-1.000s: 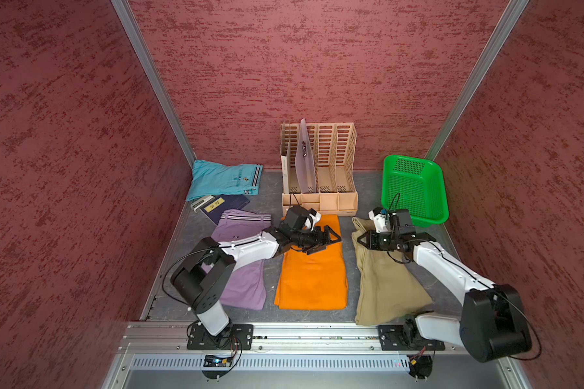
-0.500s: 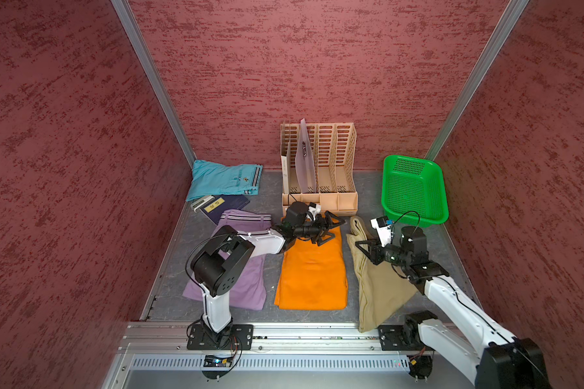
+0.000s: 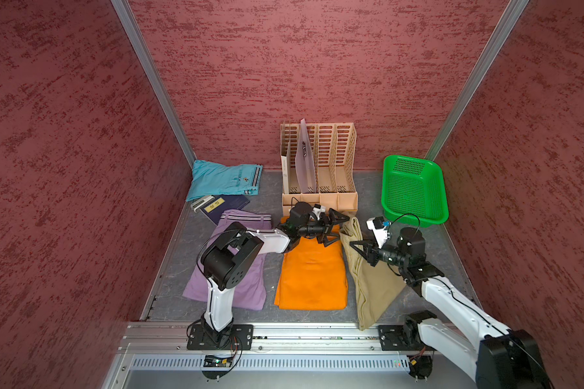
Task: Put the folded long pants in the basket
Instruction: Pick up the long pant at the center of the board.
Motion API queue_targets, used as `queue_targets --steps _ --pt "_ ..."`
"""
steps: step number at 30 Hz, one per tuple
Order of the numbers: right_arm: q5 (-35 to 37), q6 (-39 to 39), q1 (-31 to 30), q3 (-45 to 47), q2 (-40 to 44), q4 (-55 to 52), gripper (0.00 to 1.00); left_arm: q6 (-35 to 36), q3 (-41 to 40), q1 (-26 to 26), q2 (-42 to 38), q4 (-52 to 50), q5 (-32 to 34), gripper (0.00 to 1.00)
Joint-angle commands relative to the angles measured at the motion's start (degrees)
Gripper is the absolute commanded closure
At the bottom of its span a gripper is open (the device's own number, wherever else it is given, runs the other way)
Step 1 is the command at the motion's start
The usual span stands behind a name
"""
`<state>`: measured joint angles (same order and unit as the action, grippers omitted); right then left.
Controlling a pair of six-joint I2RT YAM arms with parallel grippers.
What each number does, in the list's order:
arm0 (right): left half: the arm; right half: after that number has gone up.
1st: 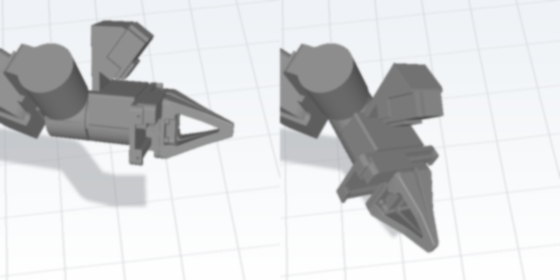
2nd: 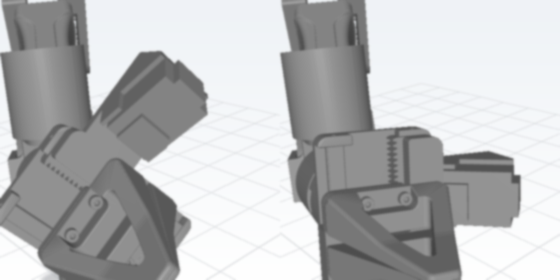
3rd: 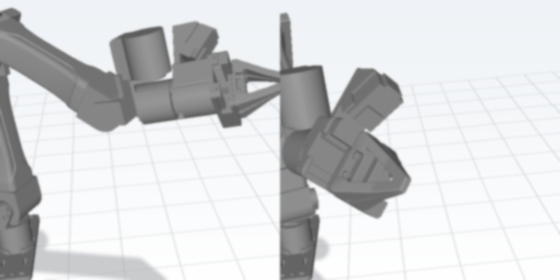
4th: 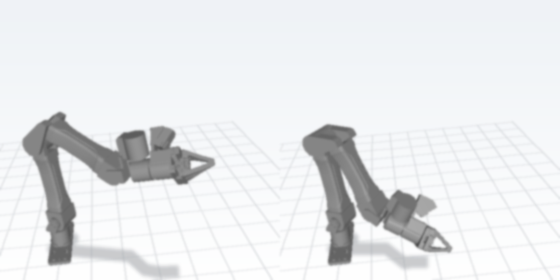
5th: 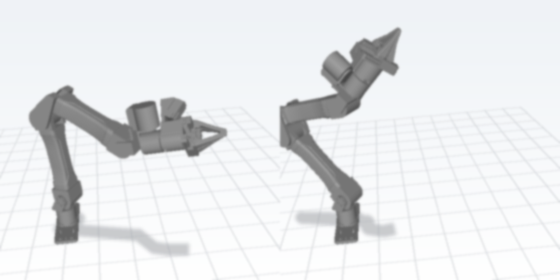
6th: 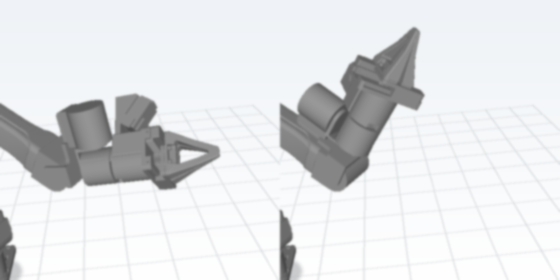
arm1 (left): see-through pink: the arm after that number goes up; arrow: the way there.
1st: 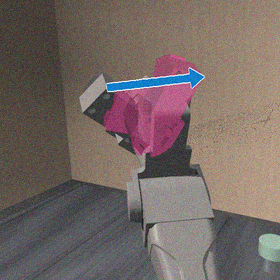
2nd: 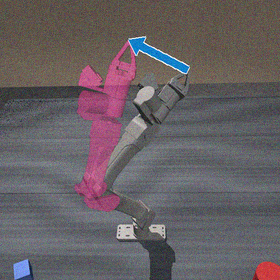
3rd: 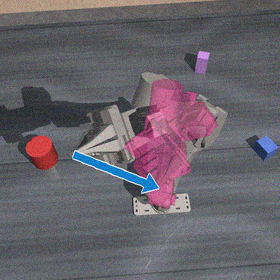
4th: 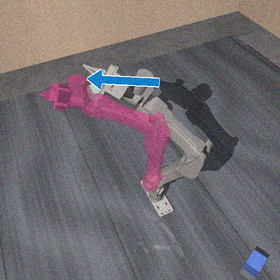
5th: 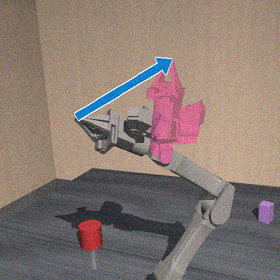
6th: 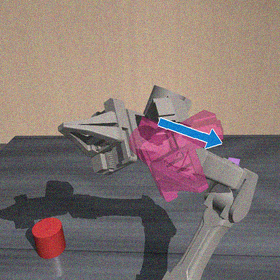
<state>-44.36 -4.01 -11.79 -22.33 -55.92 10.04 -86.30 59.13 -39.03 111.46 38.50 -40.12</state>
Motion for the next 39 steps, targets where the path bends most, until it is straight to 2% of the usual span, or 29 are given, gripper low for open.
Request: queue_targets --steps 1,6,11,17,24,29,31,36,39 --pt "-2.0 1.5 -0.8 0.1 -0.3 6.0 1.0 -3.8 -2.0 0.4 -0.5 6.1 1.8 0.0" --pt "-2.7 2.3 -1.8 -0.2 -1.4 5.7 1.0 -2.8 0.6 0.1 0.9 3.4 0.7 0.0" --pt "-2.8 3.4 -3.7 -0.5 -3.0 4.8 1.0 -1.7 -0.2 1.7 1.2 -0.3 0.7 0.0" --pt "-2.9 5.7 -5.9 -1.9 -4.8 2.9 1.0 -0.6 1.0 3.1 2.0 -2.1 -3.4 0.0" --pt "-2.0 7.9 -7.9 -2.5 -5.2 1.9 1.0 6.0 3.1 2.4 1.5 -10.4 -7.4 0.0" --pt "-1.4 8.8 -8.5 -3.2 -5.0 1.1 1.0 7.3 3.3 2.2 2.8 -10.4 -10.7 0.0" --pt "-1.2 8.8 -8.6 -3.0 -4.7 1.0 1.0 7.6 2.9 2.5 3.0 -9.9 -11.1 0.12" --pt "-0.5 8.7 -8.9 -2.9 -4.2 0.8 1.0 8.4 3.8 2.9 3.6 -10.6 -12.8 0.69" --pt "0.0 8.5 -9.0 -3.0 -4.0 0.7 1.0 9.0 4.8 2.8 3.8 -13.0 -13.7 0.9"
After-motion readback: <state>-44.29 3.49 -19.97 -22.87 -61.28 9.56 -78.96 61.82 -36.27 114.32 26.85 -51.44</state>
